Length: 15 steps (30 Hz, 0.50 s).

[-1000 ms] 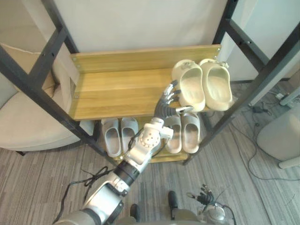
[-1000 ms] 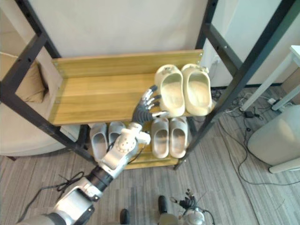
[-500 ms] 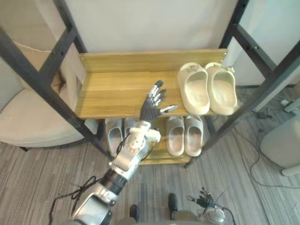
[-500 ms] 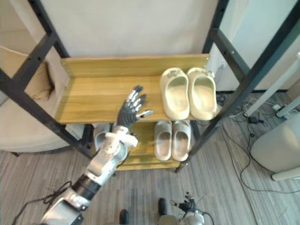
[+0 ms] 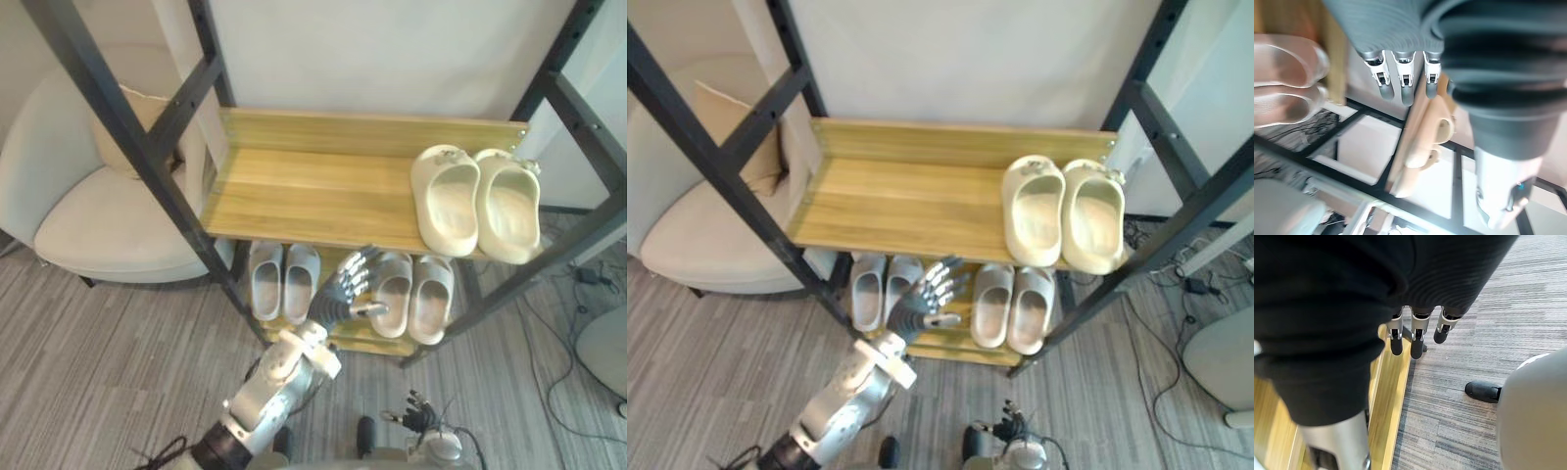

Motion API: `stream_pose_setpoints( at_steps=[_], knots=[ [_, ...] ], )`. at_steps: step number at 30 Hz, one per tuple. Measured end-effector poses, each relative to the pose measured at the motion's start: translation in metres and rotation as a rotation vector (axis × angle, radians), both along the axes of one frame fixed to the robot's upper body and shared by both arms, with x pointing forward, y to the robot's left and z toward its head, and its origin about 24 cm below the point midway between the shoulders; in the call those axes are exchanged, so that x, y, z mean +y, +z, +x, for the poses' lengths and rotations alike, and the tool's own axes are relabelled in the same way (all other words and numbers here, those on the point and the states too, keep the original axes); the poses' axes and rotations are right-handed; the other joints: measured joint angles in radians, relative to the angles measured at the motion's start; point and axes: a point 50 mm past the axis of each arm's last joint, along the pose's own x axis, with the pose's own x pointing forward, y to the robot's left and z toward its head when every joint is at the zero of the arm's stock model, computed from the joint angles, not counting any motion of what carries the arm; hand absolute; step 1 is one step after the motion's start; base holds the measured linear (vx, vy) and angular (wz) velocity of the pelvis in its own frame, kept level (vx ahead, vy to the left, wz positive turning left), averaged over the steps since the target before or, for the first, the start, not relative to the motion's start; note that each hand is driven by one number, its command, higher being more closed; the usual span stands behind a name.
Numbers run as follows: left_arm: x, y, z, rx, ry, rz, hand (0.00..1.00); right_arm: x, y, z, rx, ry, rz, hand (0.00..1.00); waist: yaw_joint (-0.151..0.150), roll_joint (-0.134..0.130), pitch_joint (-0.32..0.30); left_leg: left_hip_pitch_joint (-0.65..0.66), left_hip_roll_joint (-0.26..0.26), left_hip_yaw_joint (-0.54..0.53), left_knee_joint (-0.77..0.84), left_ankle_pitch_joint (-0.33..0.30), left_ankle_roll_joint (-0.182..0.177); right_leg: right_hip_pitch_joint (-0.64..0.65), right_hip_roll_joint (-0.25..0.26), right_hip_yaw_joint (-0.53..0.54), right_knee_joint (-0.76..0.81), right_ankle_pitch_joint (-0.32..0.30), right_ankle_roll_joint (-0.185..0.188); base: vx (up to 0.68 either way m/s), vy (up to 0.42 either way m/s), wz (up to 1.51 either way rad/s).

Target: Organize the slippers on the shoe rack

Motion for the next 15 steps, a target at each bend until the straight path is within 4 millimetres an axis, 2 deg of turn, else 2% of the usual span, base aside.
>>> stream_pose_setpoints(
  at_steps=[2,4,5,7,8,9,10,12,15],
  knots=[
    [0.008,-0.023,-0.007,0.087,0.006,0.051,0.0,0.0,0.001,0.002,-0.003,0.009,-0.006,0.0,0.005,0.002,-0.001,0.002,0.0,-0.006,0.0,0.0,0.0,0.005,0.0,-0.005,0.002,-0.002,0.0,0.0,-0.006,0.09],
    [0.025,-0.058,-0.014,0.2,0.059,0.166,0.0,0.0,0.0,0.001,0.0,0.029,-0.02,0.0,0.004,-0.001,-0.003,0.002,-0.001,-0.023,0.001,0.001,-0.001,0.012,-0.001,-0.02,0.002,-0.006,-0.001,-0.01,-0.012,0.17],
    [0.029,-0.064,-0.015,0.219,0.072,0.19,0.0,0.0,0.0,0.001,0.001,0.029,-0.021,0.0,0.004,-0.001,-0.003,0.001,-0.001,-0.025,0.001,0.001,-0.001,0.012,-0.001,-0.022,0.002,-0.006,-0.002,-0.01,-0.01,0.13],
    [0.053,-0.094,-0.023,0.313,0.14,0.323,0.0,0.0,0.0,0.0,0.007,0.029,-0.021,0.0,0.007,-0.003,-0.005,0.002,-0.001,-0.028,0.002,0.001,-0.002,0.016,0.0,-0.026,0.001,-0.009,-0.003,-0.01,-0.008,0.06],
    [0.058,-0.099,-0.024,0.331,0.152,0.346,0.0,-0.001,-0.001,0.0,0.008,0.028,-0.021,0.0,0.006,-0.003,-0.005,0.002,-0.001,-0.029,0.002,0.001,-0.002,0.017,0.0,-0.028,0.001,-0.009,-0.003,-0.01,-0.007,0.07],
    [0.07,-0.112,-0.027,0.388,0.198,0.391,0.0,-0.001,-0.001,-0.001,0.011,0.027,-0.022,0.0,0.006,-0.004,-0.005,0.006,-0.002,-0.034,0.003,0.001,-0.002,0.023,0.0,-0.032,0.0,-0.011,-0.002,-0.01,-0.004,0.07],
    [0.073,-0.115,-0.028,0.401,0.209,0.403,0.0,-0.001,-0.001,-0.002,0.012,0.027,-0.022,0.0,0.006,-0.005,-0.005,0.007,-0.002,-0.035,0.003,0.001,-0.002,0.025,0.0,-0.033,0.0,-0.012,-0.002,-0.01,-0.008,0.14],
    [0.097,-0.137,-0.036,0.494,0.303,0.521,0.0,-0.001,-0.005,-0.01,0.044,0.019,-0.021,0.0,0.005,-0.014,-0.012,0.01,-0.003,-0.051,0.002,0.001,-0.002,0.036,0.0,-0.051,0.0,-0.019,-0.002,0.0,-0.012,0.18],
    [0.121,-0.158,-0.053,0.614,0.386,0.628,0.0,-0.005,-0.006,-0.013,0.053,-0.015,-0.022,0.0,0.007,-0.021,-0.016,0.017,-0.003,-0.051,0.002,-0.001,-0.003,0.042,0.0,-0.051,0.0,-0.023,0.0,0.0,-0.003,0.03]
  ],
)
